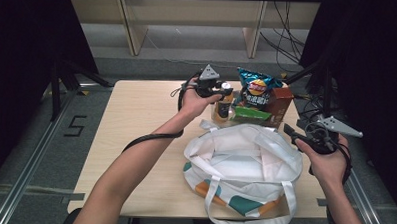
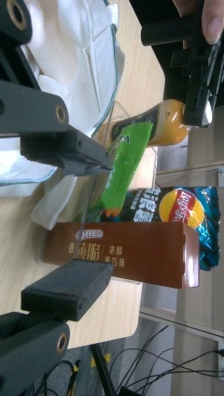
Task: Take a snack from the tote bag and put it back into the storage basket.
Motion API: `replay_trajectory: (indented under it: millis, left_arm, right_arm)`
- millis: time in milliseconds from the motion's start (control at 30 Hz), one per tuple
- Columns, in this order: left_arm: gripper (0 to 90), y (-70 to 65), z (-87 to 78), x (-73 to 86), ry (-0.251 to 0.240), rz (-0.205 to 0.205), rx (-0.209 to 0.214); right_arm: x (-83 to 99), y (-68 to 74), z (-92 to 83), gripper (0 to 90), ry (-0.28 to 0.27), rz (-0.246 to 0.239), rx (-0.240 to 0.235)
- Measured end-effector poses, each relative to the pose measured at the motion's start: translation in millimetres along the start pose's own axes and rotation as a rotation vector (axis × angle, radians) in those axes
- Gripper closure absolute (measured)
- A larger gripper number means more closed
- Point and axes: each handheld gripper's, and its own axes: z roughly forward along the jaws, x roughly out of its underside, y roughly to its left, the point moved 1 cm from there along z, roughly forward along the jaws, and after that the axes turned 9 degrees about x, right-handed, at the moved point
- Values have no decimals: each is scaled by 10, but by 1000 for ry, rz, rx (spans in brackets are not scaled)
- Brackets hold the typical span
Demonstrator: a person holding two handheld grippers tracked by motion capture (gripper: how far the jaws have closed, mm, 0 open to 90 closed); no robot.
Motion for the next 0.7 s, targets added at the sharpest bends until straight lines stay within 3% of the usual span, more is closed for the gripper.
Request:
replay_trajectory:
  millis: [233,700]
  left_arm:
    - [587,-7,11,20,9,3,1]
    - [587,-10,42,61,14,3,8]
  right_arm:
    - [1,-21,12,449,-10,-32,-3]
    - [2,-4,17,448,-6,-16,-4]
